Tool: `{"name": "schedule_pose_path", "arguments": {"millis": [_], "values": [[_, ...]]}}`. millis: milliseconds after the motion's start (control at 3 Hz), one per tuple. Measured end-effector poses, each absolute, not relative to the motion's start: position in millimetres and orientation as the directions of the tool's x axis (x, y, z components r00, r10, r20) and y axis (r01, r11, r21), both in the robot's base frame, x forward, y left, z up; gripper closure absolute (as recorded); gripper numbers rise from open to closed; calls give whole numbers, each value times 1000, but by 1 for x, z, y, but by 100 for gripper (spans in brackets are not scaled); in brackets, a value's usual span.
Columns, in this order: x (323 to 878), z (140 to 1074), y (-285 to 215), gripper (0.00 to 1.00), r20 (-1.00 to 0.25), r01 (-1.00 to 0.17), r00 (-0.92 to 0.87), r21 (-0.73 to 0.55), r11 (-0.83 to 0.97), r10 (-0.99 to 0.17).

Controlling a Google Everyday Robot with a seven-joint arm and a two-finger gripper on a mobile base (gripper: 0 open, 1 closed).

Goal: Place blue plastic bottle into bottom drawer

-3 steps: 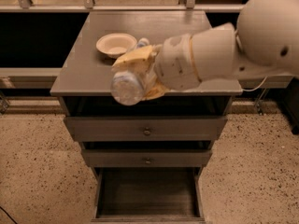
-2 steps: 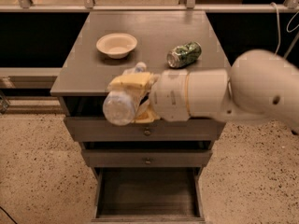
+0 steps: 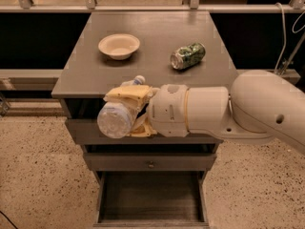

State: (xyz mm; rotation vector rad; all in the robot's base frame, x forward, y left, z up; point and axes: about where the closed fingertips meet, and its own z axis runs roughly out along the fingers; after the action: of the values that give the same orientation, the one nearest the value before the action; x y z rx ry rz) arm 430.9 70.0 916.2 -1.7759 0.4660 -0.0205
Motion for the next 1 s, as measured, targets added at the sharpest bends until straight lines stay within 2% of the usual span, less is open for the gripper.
{"name": "schedule_pose_path", "arguments": {"millis": [333, 667, 1000], "values": [[428, 901, 57, 100, -268, -321, 898, -941, -103, -350], [415, 859, 37, 100, -364, -366, 845, -928, 70, -392], [392, 800, -6, 100, -511, -460, 729, -859, 226, -455]]}}
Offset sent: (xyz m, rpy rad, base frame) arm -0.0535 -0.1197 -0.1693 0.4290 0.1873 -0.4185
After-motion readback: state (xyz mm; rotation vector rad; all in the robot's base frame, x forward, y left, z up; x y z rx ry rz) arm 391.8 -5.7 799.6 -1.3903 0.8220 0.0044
